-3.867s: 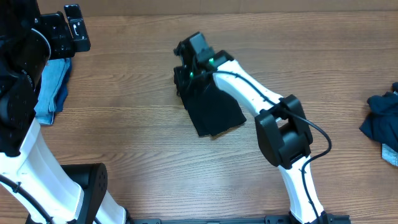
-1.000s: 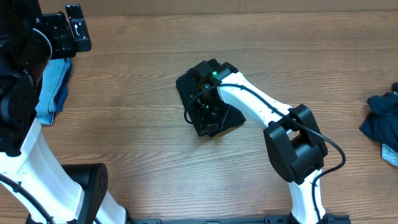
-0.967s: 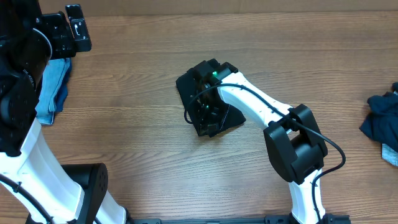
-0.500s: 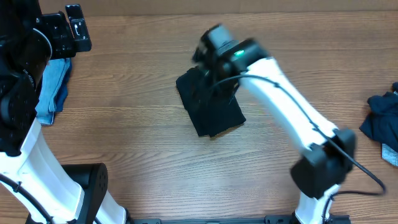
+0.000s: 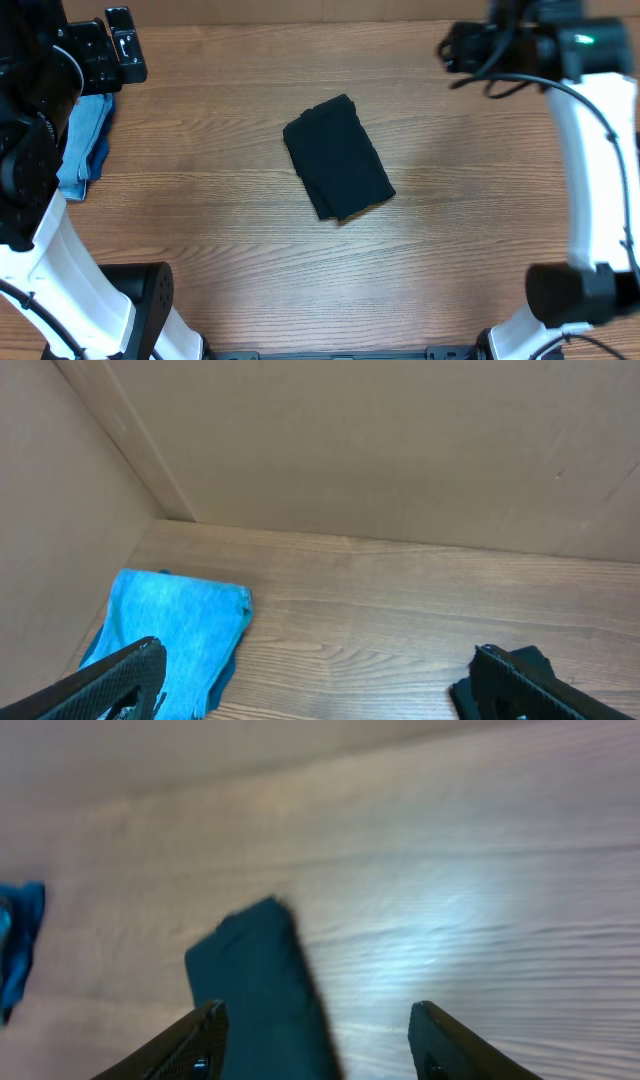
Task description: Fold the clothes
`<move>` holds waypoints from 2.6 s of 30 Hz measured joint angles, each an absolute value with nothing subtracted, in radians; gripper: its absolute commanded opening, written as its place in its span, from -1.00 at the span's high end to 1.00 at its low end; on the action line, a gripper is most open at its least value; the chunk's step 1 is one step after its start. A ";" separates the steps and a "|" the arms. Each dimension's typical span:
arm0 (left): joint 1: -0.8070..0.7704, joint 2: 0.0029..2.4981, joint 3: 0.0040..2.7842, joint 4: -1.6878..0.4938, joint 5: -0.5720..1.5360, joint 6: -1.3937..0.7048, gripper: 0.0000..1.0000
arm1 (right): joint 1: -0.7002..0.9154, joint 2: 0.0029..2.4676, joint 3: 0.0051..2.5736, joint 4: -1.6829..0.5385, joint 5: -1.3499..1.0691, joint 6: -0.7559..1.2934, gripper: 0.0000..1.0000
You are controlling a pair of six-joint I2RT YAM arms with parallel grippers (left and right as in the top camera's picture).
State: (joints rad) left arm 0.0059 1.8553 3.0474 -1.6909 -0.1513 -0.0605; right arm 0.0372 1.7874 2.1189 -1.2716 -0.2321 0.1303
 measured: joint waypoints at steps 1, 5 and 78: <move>0.006 1.855 3.047 -1.691 -0.151 -0.060 -1.00 | 0.020 1.763 2.121 -1.271 -0.231 0.130 -0.27; 0.006 1.856 3.047 -1.691 -0.151 -0.060 -1.00 | -0.060 1.633 2.131 -1.272 -0.228 0.128 -0.68; -0.038 1.884 1.663 -1.013 0.392 -0.426 -1.00 | -0.090 1.420 2.160 -1.295 -0.183 0.130 -1.00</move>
State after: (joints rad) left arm -0.0380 1.8839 1.6634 -1.0126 0.3916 -0.4255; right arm -0.0902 1.4204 2.1597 -1.2945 -0.1825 0.1295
